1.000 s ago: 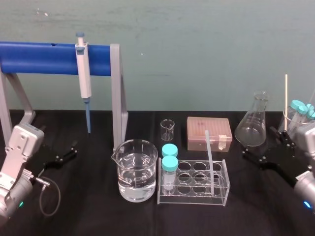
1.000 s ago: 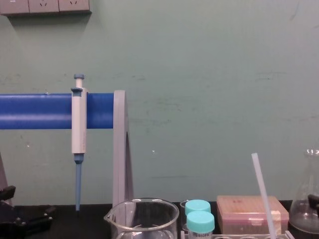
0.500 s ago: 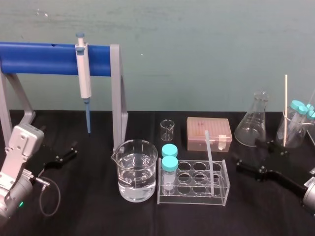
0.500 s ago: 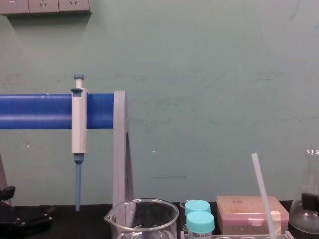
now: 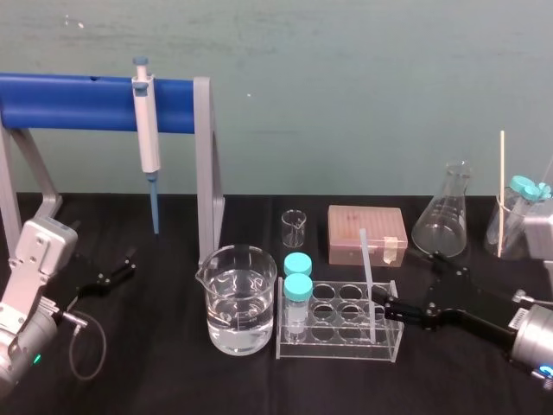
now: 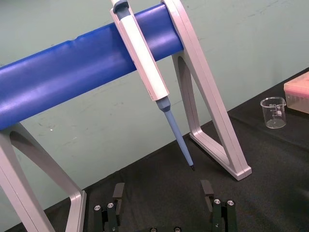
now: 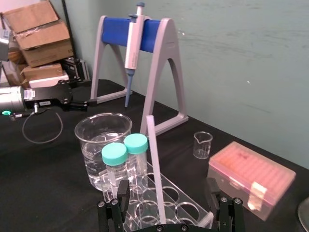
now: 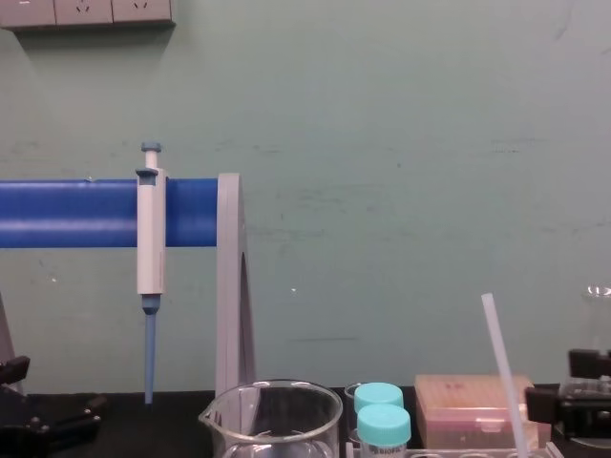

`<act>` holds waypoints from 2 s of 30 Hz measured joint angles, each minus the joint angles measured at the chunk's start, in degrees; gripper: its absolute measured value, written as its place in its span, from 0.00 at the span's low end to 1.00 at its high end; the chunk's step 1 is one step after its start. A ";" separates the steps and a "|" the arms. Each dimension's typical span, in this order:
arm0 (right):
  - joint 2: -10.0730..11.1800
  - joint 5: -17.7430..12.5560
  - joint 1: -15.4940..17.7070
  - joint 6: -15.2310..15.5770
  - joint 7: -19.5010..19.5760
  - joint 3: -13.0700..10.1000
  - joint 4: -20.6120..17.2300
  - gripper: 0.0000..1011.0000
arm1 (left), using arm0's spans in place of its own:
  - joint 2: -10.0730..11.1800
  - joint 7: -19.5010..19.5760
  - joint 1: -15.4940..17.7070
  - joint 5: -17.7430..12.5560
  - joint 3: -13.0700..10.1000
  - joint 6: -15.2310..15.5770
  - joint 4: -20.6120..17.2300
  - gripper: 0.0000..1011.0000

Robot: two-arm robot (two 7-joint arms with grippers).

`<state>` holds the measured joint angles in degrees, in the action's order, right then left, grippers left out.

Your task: Pick up the stirring rod with one hand, then place it down.

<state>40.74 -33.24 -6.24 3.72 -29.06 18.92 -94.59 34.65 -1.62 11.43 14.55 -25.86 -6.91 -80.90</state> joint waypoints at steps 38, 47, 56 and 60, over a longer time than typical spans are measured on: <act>-7.14 6.74 -8.05 1.73 0.30 4.72 4.96 0.99 | 0.00 0.00 0.00 0.00 0.00 0.00 0.00 0.99; -7.10 6.66 -8.07 1.78 0.30 4.68 4.97 0.94 | 0.00 0.00 0.00 0.00 0.00 0.00 0.00 0.99; -7.10 6.51 -8.08 1.81 0.27 4.68 4.99 0.73 | 0.00 0.00 0.00 0.00 0.00 0.00 0.00 0.99; -7.10 6.47 -8.08 1.84 0.26 4.68 5.01 0.59 | 0.00 0.00 0.00 0.00 0.00 0.00 0.00 0.99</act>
<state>33.64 -26.76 -14.32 5.56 -28.80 23.60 -89.58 34.64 -1.62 11.43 14.55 -25.86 -6.91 -80.90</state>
